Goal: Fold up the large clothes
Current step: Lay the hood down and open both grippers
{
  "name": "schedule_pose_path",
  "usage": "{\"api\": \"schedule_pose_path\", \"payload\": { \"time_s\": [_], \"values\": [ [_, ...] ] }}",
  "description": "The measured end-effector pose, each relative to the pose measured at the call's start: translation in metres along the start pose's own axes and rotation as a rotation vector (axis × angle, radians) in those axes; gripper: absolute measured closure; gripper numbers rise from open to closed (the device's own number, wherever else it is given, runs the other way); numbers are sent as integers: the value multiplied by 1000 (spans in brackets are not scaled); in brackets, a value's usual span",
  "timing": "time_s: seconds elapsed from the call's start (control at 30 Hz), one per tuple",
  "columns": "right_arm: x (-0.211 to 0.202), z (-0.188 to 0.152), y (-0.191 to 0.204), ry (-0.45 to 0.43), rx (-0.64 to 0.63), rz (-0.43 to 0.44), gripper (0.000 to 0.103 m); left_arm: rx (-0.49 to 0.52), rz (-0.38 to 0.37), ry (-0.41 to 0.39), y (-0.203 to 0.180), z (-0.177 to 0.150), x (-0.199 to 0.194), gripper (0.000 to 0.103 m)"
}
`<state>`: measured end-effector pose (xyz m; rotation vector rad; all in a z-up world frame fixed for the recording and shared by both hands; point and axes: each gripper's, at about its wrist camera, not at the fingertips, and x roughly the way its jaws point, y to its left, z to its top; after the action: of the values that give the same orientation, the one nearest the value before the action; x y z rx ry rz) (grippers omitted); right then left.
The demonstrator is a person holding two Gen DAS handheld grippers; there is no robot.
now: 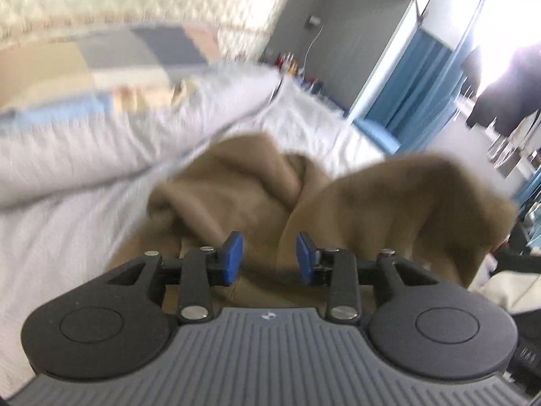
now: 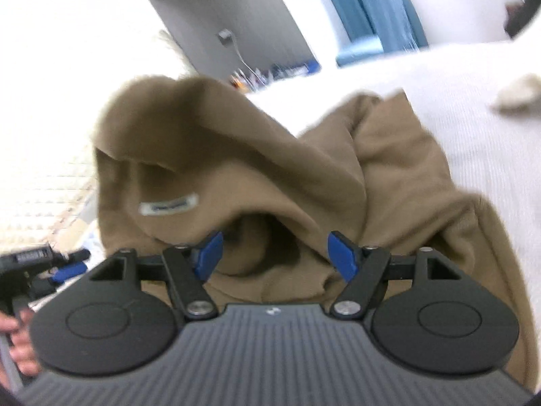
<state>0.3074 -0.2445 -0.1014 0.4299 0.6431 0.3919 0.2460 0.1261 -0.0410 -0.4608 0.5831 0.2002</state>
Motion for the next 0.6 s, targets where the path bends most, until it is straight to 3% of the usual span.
{"api": "schedule_pose_path", "payload": {
  "time_s": [0.23,0.37,0.6],
  "values": [
    [-4,16,-10,-61,20,41,31,68,-56,-82,-66,56,-25,62],
    [-7,17,-16,-62,39,3,31,156,-18,-25,-131,86,-6,62],
    [4,23,-37,-83,93,-33,31,246,-81,-2,-219,93,33,62]
  ]
}}
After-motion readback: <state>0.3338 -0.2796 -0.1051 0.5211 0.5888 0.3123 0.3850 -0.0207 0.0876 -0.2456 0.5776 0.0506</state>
